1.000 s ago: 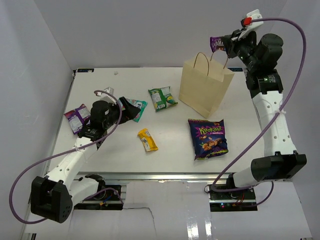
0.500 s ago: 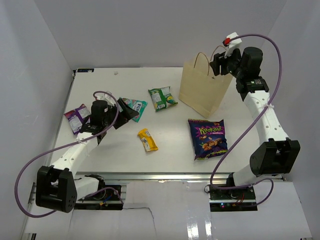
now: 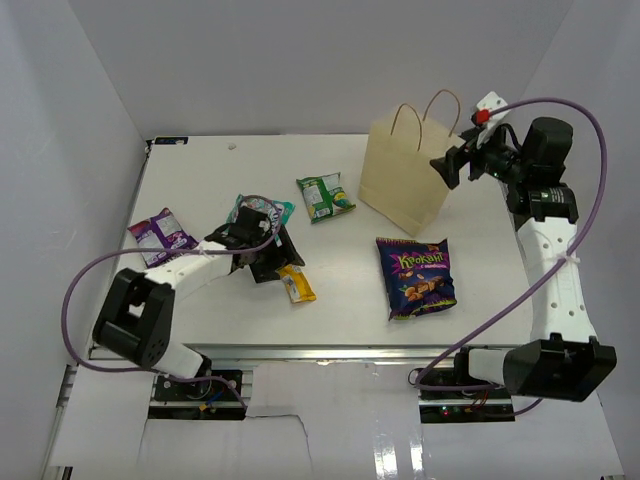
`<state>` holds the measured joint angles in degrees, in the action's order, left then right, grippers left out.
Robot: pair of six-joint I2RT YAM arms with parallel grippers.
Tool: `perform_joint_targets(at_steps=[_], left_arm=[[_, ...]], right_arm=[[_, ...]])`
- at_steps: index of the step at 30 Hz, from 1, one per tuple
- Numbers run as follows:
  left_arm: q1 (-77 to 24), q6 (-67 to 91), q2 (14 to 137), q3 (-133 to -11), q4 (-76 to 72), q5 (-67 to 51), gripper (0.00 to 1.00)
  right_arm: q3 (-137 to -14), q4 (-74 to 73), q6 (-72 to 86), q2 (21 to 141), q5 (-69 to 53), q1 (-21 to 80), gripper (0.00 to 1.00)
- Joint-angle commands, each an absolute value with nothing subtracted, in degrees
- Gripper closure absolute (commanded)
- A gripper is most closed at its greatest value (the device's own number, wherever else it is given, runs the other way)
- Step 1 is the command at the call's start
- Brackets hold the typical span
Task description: Place the snacks into the paper bag
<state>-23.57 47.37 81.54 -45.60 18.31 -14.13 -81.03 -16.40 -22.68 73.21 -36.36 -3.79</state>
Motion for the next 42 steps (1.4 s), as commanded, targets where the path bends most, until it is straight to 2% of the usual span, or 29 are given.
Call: perform_joint_targets(at_steps=[1,5,8,9,13,15,17,19,21,24,26,30,36,40,41,42], left_arm=[[-27.94,50.09,87.96,-52.02,30.91,-3.36,0.13],[-31.11,50.8,97.37,-58.7,35.94,3.33,0.24],[-32.25,50.19,102.65,-62.22,38.05,3.08,0.46],[-32.78,49.92,103.35,-62.75,38.06,2.38,0.58],[-33.75,47.91,101.61,-63.89,37.62,2.64,0.67],[-34.1,44.75,100.12,-64.34,35.78,0.54,0.67],[-34.19,41.94,96.69,-62.94,28.68,-4.63,0.67],[-34.19,40.26,93.19,-59.35,18.58,-11.84,0.67],[-34.19,40.25,91.59,-56.88,8.07,-17.9,0.66],[-34.19,42.27,90.88,-54.06,-2.15,-26.53,0.66],[-34.19,44.38,91.93,-54.66,-3.95,-29.17,0.66],[-34.19,47.81,92.81,-55.98,-7.63,-30.5,0.66],[-34.19,50.71,92.73,-57.83,-8.52,-32.17,0.66],[-34.19,51.68,92.46,-58.09,-9.23,-33.31,0.65],[-34.28,52.03,92.55,-58.27,-9.32,-33.66,0.64],[-34.19,52.12,92.55,-58.27,-9.49,-34.18,0.63]], right_arm=[[-75.6,-28.46,-31.1,70.5,-43.85,-3.52,0.02],[-70.32,-34.7,-35.84,68.56,-45.87,-3.52,0.02],[-68.47,-39.28,-39.36,67.85,-48.68,-3.52,0.02],[-68.12,-41.72,-40.16,67.5,-49.65,-3.52,0.02],[-67.5,-50.51,-49.9,68.11,-58.08,-2.29,0.03],[-66.01,-54.22,-49.76,68.55,-61.25,1.03,0.06],[-61.89,-48.31,-43.37,68.82,-61.18,4.99,0.1],[-56.98,-39.33,-25.72,68.64,-56.2,11.23,0.12],[-54.68,-26.41,-10.82,68.73,-51.88,17.36,0.11],[-51.86,-13.42,-0.03,71.0,-43.53,24.84,0.02],[-52.2,-9.34,5.7,73.29,-41.23,28.54,0.02],[-54.92,-9.23,12.73,80.57,-33.07,32.51,0.02],[-58.53,-10.46,17.58,84.9,-22.94,34.01,0.0],[-58.27,-6.61,18.9,85.61,-25.04,34.19,0.27],[-58.18,-5.98,18.98,85.69,-25.92,34.19,0.48],[-58.27,-5.63,18.9,85.69,-26.8,34.28,0.61]])
